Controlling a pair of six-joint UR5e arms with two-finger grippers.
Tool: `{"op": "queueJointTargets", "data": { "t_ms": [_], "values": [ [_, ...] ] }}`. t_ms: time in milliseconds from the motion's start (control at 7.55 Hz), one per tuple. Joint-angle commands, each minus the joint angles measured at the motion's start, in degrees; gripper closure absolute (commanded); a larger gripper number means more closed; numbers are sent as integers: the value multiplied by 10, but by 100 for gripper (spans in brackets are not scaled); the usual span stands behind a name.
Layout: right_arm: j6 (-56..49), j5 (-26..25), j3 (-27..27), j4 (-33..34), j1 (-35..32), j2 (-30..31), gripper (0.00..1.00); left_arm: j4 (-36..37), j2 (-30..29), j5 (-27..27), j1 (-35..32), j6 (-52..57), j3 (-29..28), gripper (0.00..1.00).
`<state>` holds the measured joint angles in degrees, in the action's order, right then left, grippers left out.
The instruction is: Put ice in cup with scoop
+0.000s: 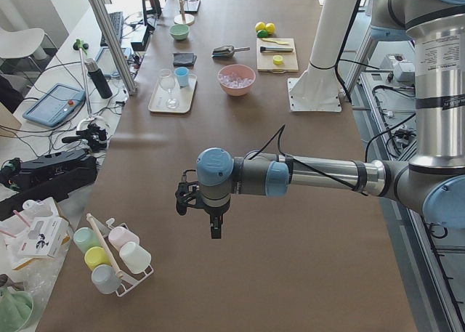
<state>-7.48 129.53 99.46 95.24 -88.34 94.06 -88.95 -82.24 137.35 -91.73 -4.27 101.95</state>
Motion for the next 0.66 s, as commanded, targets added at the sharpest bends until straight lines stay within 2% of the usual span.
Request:
{"op": "queueJointTargets", "data": {
  "t_ms": [0,530],
  "values": [
    [-8,28,-22,-1,-23,23,1,0,-2,2,2,0,1,2],
    [-9,30,-26,-2,-33,24,1,1,0,2,2,0,0,2]
  ]
}}
